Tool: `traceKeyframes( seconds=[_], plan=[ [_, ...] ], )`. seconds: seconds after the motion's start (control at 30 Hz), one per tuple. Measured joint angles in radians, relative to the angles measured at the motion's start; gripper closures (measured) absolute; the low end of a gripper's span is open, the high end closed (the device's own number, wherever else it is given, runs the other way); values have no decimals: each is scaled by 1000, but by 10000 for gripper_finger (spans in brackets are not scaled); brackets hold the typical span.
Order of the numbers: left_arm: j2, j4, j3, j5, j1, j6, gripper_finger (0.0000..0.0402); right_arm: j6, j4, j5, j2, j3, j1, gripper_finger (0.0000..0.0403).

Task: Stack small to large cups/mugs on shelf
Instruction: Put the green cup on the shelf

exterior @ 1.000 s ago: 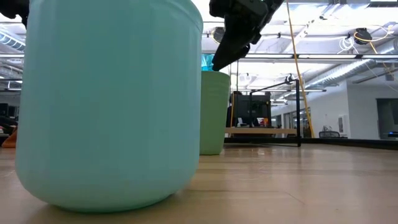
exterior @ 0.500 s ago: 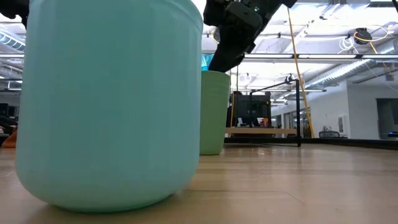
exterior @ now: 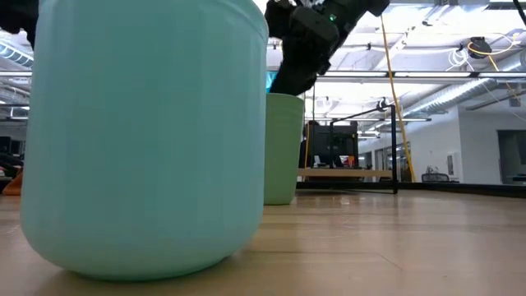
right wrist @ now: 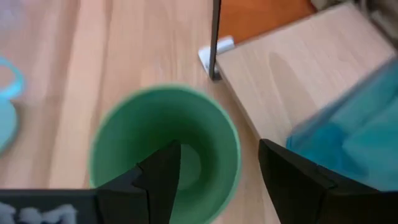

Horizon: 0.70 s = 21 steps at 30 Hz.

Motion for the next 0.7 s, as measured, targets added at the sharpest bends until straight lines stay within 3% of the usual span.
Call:
traceKeyframes(
  seconds=[0.7],
  plan=[
    [0, 19, 0, -1, 0, 46, 172, 13, -10, -30, 46, -2, -3, 195]
  ],
)
